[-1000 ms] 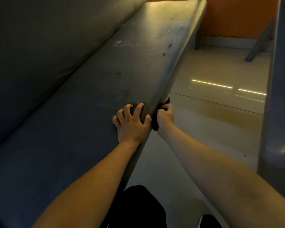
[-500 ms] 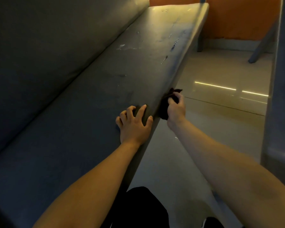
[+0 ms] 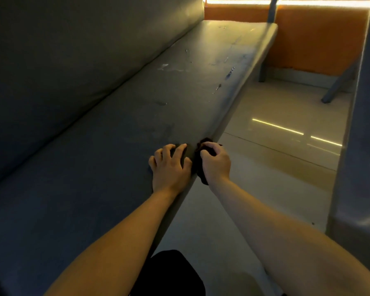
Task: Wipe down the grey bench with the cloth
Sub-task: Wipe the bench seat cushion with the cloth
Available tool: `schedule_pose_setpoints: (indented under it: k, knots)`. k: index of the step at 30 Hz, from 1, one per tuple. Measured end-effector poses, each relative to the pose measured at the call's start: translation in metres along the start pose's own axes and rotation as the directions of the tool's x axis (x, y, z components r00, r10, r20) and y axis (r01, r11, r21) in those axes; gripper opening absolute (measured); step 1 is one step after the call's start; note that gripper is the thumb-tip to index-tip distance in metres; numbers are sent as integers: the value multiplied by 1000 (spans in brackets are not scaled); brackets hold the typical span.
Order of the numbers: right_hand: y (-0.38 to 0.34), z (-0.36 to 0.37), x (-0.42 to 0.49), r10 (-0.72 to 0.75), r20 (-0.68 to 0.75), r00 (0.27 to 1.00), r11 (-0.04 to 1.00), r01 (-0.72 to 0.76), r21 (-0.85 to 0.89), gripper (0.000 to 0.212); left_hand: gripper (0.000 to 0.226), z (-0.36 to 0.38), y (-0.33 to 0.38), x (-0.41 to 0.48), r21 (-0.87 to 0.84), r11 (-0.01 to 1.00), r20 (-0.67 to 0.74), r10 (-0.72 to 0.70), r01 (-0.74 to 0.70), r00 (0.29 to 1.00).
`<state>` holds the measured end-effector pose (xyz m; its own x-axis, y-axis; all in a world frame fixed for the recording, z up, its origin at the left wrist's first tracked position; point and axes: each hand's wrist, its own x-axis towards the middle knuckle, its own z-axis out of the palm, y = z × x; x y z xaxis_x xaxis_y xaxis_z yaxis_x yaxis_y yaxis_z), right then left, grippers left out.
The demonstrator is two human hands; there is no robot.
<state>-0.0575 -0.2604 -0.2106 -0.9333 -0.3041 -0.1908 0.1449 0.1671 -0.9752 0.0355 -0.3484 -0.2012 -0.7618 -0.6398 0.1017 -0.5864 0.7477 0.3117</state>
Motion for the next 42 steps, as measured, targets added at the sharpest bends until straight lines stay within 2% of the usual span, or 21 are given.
schedule_pose_setpoints:
  k: [3, 6, 10, 11, 13, 15, 17, 19, 23, 25, 27, 30, 32, 34, 35, 36, 38, 40, 42]
  knots:
    - [-4, 1, 0, -292, 71, 954, 916, 300, -267, 39, 39, -8, -6, 0, -194, 980, -46, -42, 32, 998]
    - [-16, 5, 8, -489, 249, 836, 739, 548, -392, 46, 31, -13, -17, 4, -347, 937, -58, -66, 42, 996]
    - [-32, 23, 26, -429, 607, 669, 511, 733, -448, 57, 26, -29, -36, 16, -451, 888, -103, -146, 85, 984]
    - [-32, 28, 27, -401, 674, 620, 444, 775, -449, 56, 27, -34, -44, 19, -421, 901, -120, -167, 103, 979]
    - [-30, 31, 28, -359, 750, 556, 375, 821, -430, 48, 37, -38, -58, 25, -245, 954, -105, -201, 171, 974]
    - [-30, 29, 34, -339, 783, 522, 332, 845, -419, 42, 51, -38, -62, 26, -43, 969, 4, -242, 242, 970]
    - [-33, 29, 47, -337, 800, 496, 259, 866, -428, 44, 55, -32, -59, 25, 28, 966, 82, -260, 258, 962]
    - [-37, 31, 66, -339, 778, 529, 241, 848, -472, 46, 56, -30, -58, 25, 34, 964, 90, -265, 263, 960]
    - [-53, 39, 97, -334, 559, 759, 377, 651, -659, 49, 57, -30, -60, 26, 16, 965, 74, -260, 260, 963]
    - [-56, 54, 98, -298, 461, 836, 436, 548, -713, 51, 57, -28, -60, 26, 16, 965, 51, -264, 263, 963]
    - [-54, 75, 87, -306, 481, 822, 474, 570, -671, 50, 57, -27, -61, 26, 4, 960, 39, -280, 280, 959]
    - [-51, 101, 63, -338, 682, 649, 509, 735, -448, 44, 56, -24, -62, 24, -70, 952, -28, -301, 299, 953]
    - [-50, 110, 51, -332, 778, 533, 467, 810, -356, 43, 54, -22, -63, 22, -127, 944, -111, -320, 305, 941]
    - [-49, 112, 55, -352, 809, 471, 387, 860, -333, 45, 53, -22, -64, 21, -142, 936, -132, -341, 323, 931]
    - [-49, 110, 63, -358, 811, 463, 343, 873, -347, 46, 54, -23, -64, 20, -124, 933, -118, -353, 339, 928]
    - [-50, 106, 74, -365, 797, 481, 312, 870, -382, 47, 56, -24, -64, 20, -90, 930, -106, -365, 357, 925]
    - [-55, 96, 94, -373, 713, 593, 303, 805, -511, 49, 59, -25, -62, 18, -32, 918, -104, -395, 394, 913]
    - [-61, 92, 103, -357, 595, 720, 333, 693, -639, 50, 59, -24, -60, 17, -1, 907, -115, -418, 421, 901]
    - [-63, 98, 97, -321, 522, 790, 374, 612, -696, 53, 59, -23, -59, 17, 16, 899, -115, -434, 438, 894]
